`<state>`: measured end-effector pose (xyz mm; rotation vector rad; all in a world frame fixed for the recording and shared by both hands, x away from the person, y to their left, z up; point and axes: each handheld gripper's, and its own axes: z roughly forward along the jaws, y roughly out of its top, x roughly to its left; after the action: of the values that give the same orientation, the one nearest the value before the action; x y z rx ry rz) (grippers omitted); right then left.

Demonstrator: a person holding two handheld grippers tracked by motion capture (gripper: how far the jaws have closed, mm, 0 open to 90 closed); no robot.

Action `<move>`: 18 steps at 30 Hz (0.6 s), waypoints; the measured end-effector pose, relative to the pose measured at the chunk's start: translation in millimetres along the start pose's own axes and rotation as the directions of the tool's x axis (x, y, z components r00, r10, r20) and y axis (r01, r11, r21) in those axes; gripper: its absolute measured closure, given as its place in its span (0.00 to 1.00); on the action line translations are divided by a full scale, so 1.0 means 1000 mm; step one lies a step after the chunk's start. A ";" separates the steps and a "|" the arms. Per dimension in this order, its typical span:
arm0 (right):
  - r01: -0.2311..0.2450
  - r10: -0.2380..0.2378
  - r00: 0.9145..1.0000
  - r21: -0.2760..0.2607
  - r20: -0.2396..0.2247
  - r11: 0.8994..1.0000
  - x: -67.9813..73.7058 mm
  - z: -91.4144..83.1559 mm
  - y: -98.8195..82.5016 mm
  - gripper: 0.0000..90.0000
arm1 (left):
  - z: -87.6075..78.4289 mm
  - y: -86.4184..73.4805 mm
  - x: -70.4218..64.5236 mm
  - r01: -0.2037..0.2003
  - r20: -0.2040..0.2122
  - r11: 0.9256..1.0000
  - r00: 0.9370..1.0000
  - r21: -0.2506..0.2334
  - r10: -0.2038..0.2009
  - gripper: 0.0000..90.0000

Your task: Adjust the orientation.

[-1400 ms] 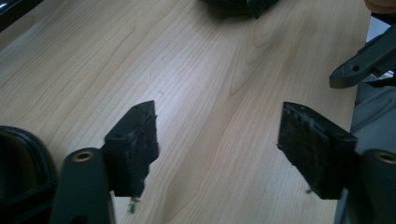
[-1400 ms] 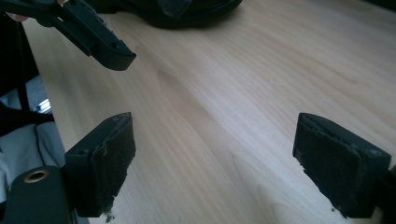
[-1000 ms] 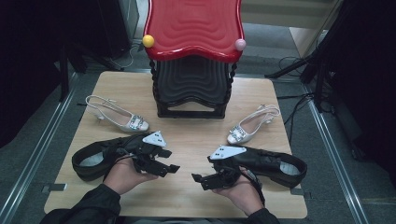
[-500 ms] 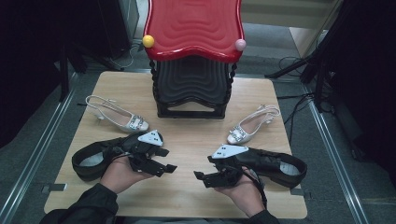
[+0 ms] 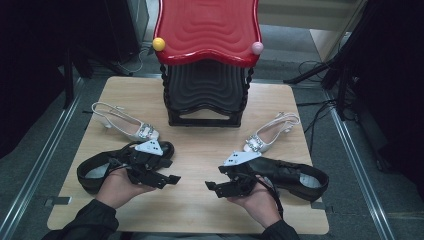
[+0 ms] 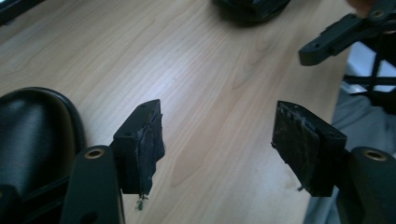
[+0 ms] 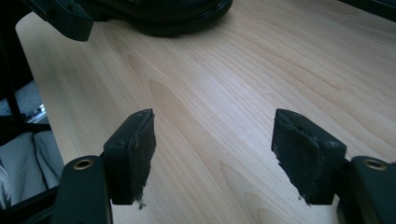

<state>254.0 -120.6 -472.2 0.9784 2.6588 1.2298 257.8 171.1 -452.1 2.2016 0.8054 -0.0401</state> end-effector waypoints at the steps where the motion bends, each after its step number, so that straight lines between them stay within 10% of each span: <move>1: 0.003 -0.003 1.000 0.006 -0.008 1.000 0.000 0.000 0.001 0.39 | -0.002 0.000 0.000 0.010 0.033 1.000 0.999 -0.010 -0.010 0.39; 18: 0.037 -0.035 0.998 0.028 -0.042 0.999 -0.004 0.004 0.010 0.40 | -0.020 -0.014 0.001 0.018 -0.038 1.000 0.999 -0.010 -0.019 0.39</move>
<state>263.5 -114.9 -468.6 0.9146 2.7208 1.2208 246.8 191.9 -447.5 2.1923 0.8453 -0.0035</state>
